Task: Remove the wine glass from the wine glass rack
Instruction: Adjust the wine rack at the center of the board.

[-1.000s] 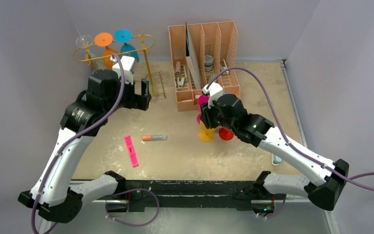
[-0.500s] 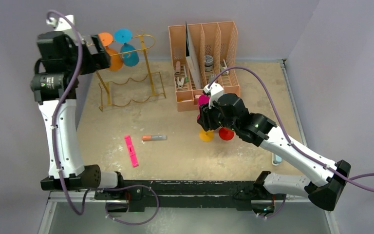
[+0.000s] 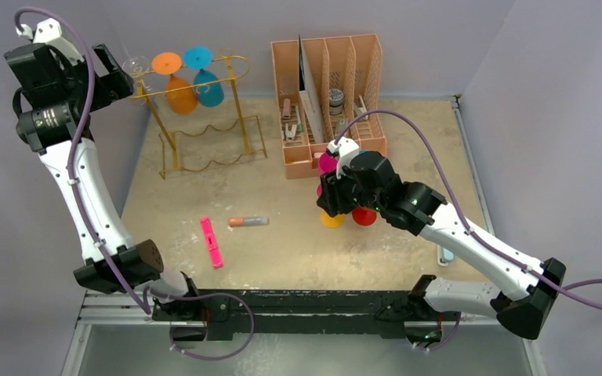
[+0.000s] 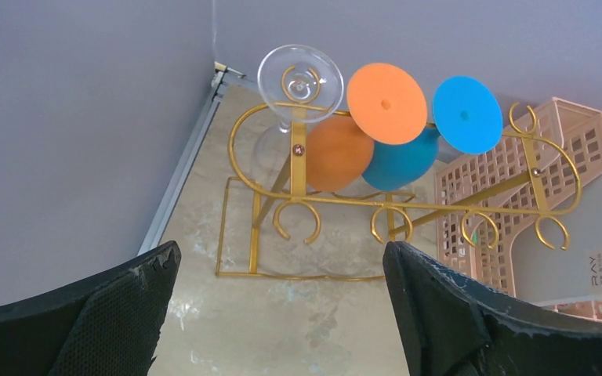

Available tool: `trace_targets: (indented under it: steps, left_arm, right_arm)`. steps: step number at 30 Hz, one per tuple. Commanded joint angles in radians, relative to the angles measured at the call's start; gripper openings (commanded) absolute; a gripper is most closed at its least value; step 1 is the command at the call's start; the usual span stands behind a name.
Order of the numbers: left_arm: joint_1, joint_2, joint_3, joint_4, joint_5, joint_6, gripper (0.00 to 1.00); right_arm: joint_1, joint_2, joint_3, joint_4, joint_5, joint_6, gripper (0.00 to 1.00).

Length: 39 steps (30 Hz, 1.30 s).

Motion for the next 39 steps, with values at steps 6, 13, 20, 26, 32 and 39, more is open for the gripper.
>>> trace_targets:
  steps: [6,13,20,26,32,39]
  left_arm:
    - [0.053,0.125,0.067,0.085,0.095,0.073,0.96]
    - [0.093,0.150,0.023,0.130,0.021,0.068,0.95]
    - [0.129,0.262,0.114,0.108,0.138,0.101,0.85]
    - [0.131,0.310,0.138,0.137,0.237,0.090,0.84]
    - [0.131,0.387,0.231,0.052,0.282,0.100,0.82]
    - [0.129,0.432,0.266,-0.034,0.274,0.123,0.76]
  right_arm:
    - [0.001,0.000,0.065,-0.050,-0.049,-0.026,0.52]
    - [0.001,-0.008,0.064,-0.051,-0.049,-0.054,0.53]
    - [0.001,-0.029,0.056,-0.059,-0.049,-0.067,0.53]
    - [0.001,-0.033,0.051,-0.056,-0.049,-0.068,0.53]
    - [0.001,-0.027,0.051,-0.051,-0.049,-0.068,0.53]
    - [0.000,-0.023,0.051,-0.054,-0.087,-0.066,0.53]
